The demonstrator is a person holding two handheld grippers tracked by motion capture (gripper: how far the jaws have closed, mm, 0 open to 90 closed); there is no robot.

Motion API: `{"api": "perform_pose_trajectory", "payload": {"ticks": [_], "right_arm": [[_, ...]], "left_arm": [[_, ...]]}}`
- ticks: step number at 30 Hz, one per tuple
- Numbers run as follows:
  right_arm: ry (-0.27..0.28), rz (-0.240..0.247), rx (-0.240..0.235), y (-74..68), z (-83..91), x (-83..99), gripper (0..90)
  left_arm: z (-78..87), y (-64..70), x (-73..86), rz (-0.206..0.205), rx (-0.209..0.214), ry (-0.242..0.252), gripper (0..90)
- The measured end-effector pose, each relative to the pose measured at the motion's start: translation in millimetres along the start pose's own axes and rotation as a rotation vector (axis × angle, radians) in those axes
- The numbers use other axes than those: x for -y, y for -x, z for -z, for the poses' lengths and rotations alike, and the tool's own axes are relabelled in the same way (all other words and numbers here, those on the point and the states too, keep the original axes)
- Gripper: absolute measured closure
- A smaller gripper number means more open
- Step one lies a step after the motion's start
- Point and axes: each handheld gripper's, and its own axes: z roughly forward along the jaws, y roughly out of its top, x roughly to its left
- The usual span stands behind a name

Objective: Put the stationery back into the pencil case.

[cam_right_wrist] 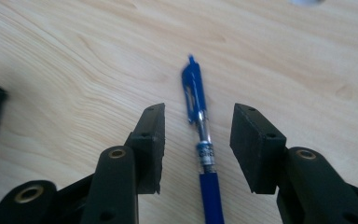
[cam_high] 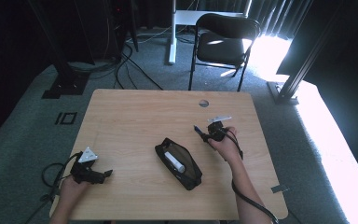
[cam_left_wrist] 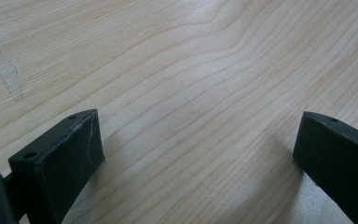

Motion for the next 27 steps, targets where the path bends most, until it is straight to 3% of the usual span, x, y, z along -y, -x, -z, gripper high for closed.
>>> {"api": "perform_pose_trajectory", "payload": {"ticks": [13, 21, 27], "right_arm": [[-0.074, -0.002, 0.029, 4.9, -26.1, 2.2, 63.9], [-0.088, -0.020, 0.060, 0.8, -25.6, 1.4, 78.8], [-0.118, -0.048, 0.066, -2.4, -25.8, -2.6, 79.2]], "left_arm": [[0.0, 0.0, 0.0, 0.000, 0.000, 0.001, 1.6], [0.0, 0.0, 0.0, -0.001, 0.000, 0.000, 1.6], [-0.1, 0.0, 0.0, 0.000, 0.000, 0.001, 1.6]]}}
